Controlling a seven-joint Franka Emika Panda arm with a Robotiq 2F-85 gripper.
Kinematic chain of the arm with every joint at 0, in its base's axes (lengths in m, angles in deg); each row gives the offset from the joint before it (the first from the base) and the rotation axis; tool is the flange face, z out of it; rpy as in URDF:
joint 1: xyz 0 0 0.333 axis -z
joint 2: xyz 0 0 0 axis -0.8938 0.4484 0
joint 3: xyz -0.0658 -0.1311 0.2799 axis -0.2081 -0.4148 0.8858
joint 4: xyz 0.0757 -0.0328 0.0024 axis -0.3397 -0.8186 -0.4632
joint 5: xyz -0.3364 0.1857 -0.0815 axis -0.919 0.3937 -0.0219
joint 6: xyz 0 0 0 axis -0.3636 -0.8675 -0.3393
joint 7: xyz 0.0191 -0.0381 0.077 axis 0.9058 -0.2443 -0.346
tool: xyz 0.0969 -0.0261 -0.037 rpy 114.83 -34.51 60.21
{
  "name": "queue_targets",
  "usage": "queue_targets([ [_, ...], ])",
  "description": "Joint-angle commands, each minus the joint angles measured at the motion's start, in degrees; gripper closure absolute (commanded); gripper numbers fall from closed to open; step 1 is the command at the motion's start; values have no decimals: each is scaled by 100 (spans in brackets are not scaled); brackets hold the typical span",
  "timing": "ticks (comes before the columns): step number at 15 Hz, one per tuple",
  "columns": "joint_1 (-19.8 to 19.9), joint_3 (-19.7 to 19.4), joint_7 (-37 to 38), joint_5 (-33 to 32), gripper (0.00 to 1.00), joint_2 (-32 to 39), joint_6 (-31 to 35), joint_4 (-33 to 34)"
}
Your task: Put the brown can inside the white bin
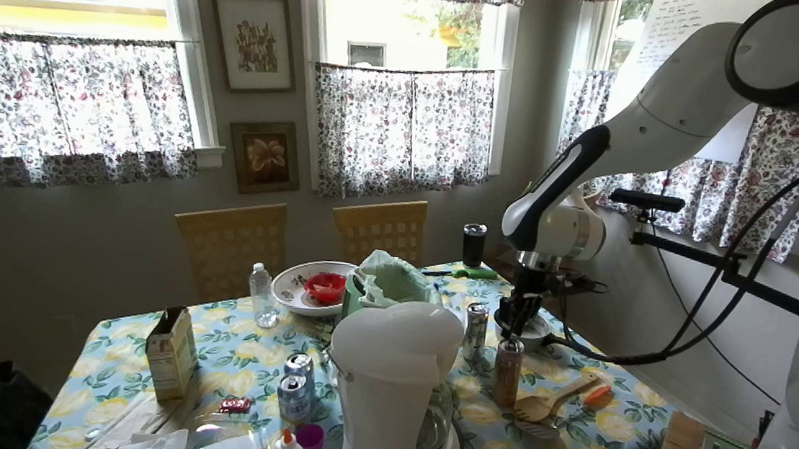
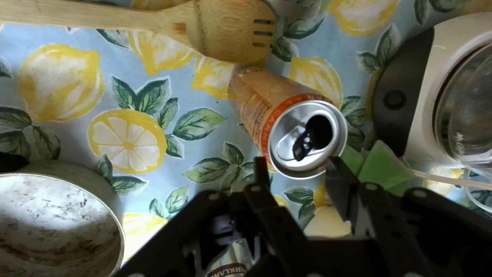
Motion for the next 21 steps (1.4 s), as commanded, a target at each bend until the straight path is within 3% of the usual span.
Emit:
queue_targets([
  [1,84,118,-271,183,57,49,-5,73],
  [2,82,126,-293,186,65,51,-7,72],
  [4,79,142,-323,187,70,53,-11,70],
  [14,78,163,-391,163,62,70,-9,61],
  [21,78,171,-435,178,65,70,-17,43],
])
